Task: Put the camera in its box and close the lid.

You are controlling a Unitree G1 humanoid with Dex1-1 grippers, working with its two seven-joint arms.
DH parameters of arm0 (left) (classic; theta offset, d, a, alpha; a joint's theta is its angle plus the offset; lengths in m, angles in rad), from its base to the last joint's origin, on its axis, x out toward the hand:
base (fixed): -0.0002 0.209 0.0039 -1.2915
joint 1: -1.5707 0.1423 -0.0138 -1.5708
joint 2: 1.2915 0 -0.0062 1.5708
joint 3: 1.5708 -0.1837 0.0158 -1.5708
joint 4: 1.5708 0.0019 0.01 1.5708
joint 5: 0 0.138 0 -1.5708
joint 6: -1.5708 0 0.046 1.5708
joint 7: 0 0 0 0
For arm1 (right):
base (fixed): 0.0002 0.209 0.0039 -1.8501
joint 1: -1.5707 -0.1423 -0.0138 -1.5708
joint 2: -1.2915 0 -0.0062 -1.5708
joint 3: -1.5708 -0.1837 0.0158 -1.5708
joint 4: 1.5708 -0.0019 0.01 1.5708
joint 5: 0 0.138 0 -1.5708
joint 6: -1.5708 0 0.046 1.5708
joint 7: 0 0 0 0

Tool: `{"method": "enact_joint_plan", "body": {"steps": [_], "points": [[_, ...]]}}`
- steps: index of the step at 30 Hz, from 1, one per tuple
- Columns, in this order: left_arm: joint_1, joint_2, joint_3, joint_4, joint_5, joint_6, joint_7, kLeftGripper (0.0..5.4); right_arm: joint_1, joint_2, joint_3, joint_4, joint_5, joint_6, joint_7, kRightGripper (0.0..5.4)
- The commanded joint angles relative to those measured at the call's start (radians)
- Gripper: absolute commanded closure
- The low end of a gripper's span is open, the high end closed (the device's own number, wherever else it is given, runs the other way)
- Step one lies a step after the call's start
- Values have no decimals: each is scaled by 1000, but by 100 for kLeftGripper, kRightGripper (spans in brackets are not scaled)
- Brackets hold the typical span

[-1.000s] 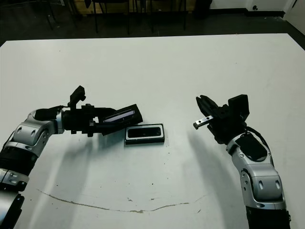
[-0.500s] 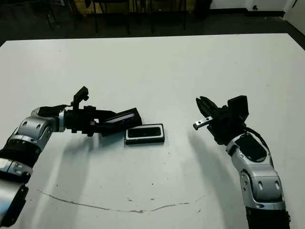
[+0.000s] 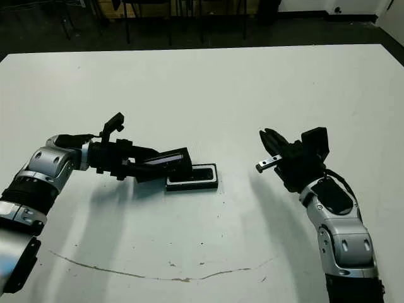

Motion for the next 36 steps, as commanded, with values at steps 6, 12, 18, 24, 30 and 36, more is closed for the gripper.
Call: {"method": "enact_joint_plan", "body": {"steps": [6,12,18,24,30,36], "points": [[17,-23,-55,20,52,-2,-12,265,24,4,0,4,4,15,-5,540],[10,-40,-91,48,74,-32,-38,265,26,2,-1,4,9,17,-1,540],[22,-42,-101,31,64,-23,-55,265,27,1,-5,-1,11,22,-6,540],[32,-36,-106,-2,55,-9,-76,265,29,-3,1,-20,0,37,-20,540],[44,-41,-107,-31,42,-2,-88,265,27,1,-2,-9,9,23,-12,540],[51,-52,-116,-51,47,32,-67,265,27,-3,1,-15,0,23,-17,540]]}}
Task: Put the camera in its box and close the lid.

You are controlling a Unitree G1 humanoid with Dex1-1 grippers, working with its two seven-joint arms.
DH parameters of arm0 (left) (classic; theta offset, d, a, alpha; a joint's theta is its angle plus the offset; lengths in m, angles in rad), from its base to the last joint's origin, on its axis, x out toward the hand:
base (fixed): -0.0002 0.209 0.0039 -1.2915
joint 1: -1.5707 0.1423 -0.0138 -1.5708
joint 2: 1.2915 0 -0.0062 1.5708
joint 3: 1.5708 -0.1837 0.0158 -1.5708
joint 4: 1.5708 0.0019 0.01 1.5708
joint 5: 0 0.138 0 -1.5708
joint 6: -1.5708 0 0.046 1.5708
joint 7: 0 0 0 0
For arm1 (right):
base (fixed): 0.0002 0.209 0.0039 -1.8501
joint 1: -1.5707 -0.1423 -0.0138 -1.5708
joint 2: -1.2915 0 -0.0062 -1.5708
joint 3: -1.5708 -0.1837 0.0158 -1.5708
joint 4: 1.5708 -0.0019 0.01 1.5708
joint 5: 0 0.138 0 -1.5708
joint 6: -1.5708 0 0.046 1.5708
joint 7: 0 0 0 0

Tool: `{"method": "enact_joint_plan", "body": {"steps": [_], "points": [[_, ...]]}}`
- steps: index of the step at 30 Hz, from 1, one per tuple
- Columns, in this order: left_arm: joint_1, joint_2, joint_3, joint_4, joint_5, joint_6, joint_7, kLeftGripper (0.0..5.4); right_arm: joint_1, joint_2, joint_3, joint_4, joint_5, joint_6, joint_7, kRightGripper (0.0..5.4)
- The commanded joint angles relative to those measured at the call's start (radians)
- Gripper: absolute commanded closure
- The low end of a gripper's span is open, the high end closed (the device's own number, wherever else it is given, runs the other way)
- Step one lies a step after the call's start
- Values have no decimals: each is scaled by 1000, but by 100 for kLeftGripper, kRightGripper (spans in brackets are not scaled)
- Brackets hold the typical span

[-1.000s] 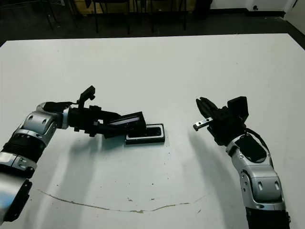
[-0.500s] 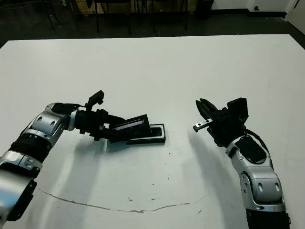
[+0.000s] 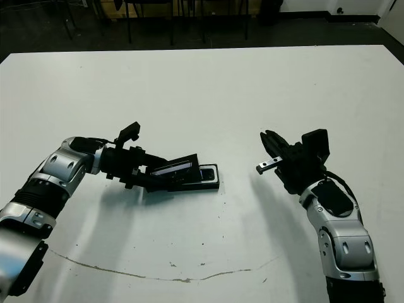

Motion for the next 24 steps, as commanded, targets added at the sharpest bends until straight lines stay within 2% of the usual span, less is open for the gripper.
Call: {"method": "enact_joint_plan", "body": {"steps": [1,10,13,24], "points": [[47,-21,-39,-15,13,34,-11,265,13,-4,1,3,-7,9,-5,540],[80,-71,-56,0,50,-29,76,265,7,-2,-5,7,6,24,-7,540],[83,-81,-72,2,64,-48,88,265,5,-2,-3,11,1,8,-4,540],[66,-81,-108,-13,77,-42,82,265,-2,1,-6,23,14,15,0,540]]}}
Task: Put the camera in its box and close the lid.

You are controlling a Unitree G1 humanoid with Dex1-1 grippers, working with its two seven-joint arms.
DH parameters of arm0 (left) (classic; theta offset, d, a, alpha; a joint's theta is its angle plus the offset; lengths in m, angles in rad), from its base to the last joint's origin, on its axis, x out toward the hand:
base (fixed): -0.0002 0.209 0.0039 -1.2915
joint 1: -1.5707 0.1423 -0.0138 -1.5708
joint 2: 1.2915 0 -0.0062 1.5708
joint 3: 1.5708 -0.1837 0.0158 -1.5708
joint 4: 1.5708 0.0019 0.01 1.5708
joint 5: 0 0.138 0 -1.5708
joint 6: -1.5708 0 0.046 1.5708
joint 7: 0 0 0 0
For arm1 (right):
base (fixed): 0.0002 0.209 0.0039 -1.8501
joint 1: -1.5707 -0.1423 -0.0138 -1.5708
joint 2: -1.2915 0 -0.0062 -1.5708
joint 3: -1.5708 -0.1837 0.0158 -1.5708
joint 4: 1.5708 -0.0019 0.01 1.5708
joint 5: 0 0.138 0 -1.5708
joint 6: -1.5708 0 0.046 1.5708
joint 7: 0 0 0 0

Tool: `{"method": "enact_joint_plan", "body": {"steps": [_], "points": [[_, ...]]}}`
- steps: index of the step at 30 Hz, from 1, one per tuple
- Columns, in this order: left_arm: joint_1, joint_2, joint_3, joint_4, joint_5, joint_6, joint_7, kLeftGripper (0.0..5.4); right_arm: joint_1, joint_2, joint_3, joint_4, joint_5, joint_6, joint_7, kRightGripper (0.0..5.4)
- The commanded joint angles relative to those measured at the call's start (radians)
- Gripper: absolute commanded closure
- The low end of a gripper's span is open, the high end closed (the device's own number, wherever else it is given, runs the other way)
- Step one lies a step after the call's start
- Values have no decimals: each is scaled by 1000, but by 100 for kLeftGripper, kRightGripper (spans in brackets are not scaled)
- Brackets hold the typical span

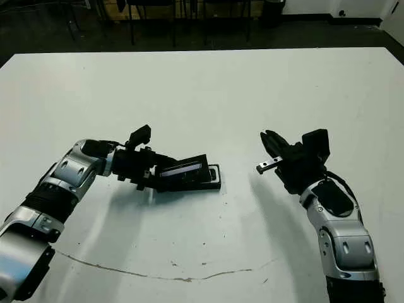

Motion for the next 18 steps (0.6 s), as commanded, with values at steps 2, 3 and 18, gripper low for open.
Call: {"method": "enact_joint_plan", "body": {"steps": [2,3,18], "points": [[40,-33,-73,24,43,46,-14,265,0,1,-3,5,3,19,-7,540],[36,-36,-75,29,44,45,-13,265,0,2,-4,7,6,16,-5,540],[-29,-129,-101,154,104,-65,40,265,-3,-10,-5,15,7,10,4,540]]}}
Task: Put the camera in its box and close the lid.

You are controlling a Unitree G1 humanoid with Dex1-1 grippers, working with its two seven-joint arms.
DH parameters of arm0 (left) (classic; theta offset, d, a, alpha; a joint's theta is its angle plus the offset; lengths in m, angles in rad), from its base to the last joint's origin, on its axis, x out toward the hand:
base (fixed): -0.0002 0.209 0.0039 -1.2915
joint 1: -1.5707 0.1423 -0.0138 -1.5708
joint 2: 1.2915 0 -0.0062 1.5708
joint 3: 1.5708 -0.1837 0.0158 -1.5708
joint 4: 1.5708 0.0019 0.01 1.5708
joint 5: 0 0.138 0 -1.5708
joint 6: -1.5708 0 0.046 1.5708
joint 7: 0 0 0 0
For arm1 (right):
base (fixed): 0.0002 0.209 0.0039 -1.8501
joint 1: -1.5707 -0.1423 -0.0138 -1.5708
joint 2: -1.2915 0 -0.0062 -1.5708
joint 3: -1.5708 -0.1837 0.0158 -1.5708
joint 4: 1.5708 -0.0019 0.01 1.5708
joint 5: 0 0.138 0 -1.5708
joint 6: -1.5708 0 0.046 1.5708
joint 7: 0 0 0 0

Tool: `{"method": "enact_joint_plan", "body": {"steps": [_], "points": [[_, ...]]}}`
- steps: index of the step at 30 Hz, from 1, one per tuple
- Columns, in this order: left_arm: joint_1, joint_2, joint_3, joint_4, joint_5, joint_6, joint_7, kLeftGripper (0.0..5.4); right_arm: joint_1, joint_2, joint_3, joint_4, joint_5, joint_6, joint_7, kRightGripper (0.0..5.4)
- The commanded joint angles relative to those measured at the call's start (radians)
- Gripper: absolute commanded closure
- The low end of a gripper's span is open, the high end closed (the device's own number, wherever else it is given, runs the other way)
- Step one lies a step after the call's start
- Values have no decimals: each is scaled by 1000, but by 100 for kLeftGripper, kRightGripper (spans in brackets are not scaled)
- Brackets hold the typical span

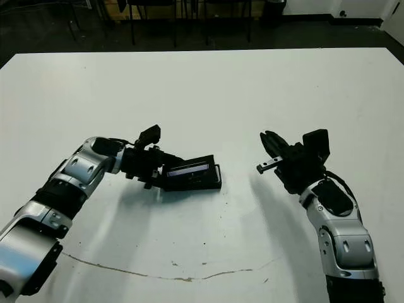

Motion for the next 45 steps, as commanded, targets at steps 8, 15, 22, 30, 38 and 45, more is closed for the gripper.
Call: {"method": "enact_joint_plan", "body": {"steps": [8,15,22,30,38,45], "points": [[-15,-114,-86,175,109,-88,30,265,2,-14,-6,17,-9,3,8,540],[-31,-147,-117,193,166,-134,34,265,8,-13,1,-3,-29,11,-9,540],[0,-109,-113,147,176,-147,33,265,14,-12,-3,-19,-31,31,-21,540],[64,-31,-47,92,141,-188,55,123,19,-13,-11,-13,-23,21,-6,540],[117,51,16,-2,96,-149,57,2,19,-8,-16,4,-13,7,8,540],[195,165,98,-84,44,-109,52,2,20,-5,-17,11,-19,0,5,540]]}}
